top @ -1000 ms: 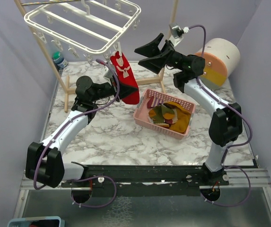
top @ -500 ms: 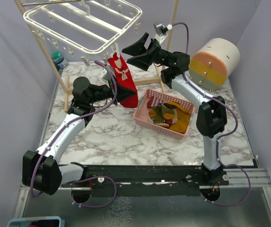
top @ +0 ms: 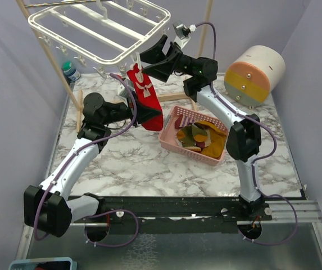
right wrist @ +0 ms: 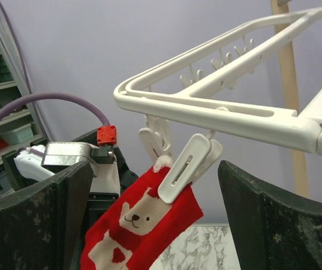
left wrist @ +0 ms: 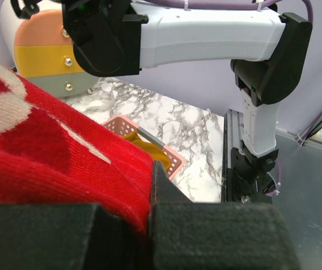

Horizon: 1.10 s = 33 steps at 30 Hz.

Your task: Remove the socks clipped to the hanger

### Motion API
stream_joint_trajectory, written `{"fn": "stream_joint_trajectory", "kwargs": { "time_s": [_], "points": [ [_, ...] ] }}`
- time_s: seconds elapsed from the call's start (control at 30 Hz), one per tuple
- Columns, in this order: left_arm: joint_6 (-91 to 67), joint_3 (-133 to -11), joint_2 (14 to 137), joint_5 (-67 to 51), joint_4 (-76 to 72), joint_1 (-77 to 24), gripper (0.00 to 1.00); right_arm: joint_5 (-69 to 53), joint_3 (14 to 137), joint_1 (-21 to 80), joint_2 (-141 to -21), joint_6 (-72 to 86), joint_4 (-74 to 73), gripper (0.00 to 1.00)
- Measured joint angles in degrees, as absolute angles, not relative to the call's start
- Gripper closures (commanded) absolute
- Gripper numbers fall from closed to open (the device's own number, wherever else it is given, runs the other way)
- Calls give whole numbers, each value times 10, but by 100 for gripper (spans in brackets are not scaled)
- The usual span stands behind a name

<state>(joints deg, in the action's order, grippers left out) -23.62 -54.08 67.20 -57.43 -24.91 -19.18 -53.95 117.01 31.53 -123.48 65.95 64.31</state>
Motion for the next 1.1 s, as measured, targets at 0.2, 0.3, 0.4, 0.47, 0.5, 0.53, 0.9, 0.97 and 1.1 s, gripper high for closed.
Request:
{"fn": "stream_joint_trajectory", "kwargs": {
  "time_s": [0.2,0.3,0.4,0.47,0.5,0.53,0.9,0.97,1.1],
  "points": [
    [-240,-541,666,-585,-240,-192,100,-539,1185,328,-1262,649,624,0],
    [-240,-541,665,-589,-238,-192,100,-539,1219,332,-1288,646,606,0],
    [-240,-541,663,-592,-236,-192,100,-538,1254,335,-1310,644,587,2],
    [-240,-541,663,-592,-234,-192,100,-538,1269,335,-1317,642,578,5],
    [-240,-541,663,-593,-234,-192,100,-538,1273,335,-1317,641,572,6],
    [-240,-541,663,-593,-233,-192,100,-538,1275,335,-1317,640,569,7],
    [-240,-541,662,-595,-224,-192,100,-536,1286,336,-1317,625,550,26],
    [-240,-541,662,-595,-222,-192,100,-536,1294,336,-1317,623,543,29],
    [-239,-541,662,-595,-216,-191,100,-536,1303,336,-1317,620,543,39]
  ]
}}
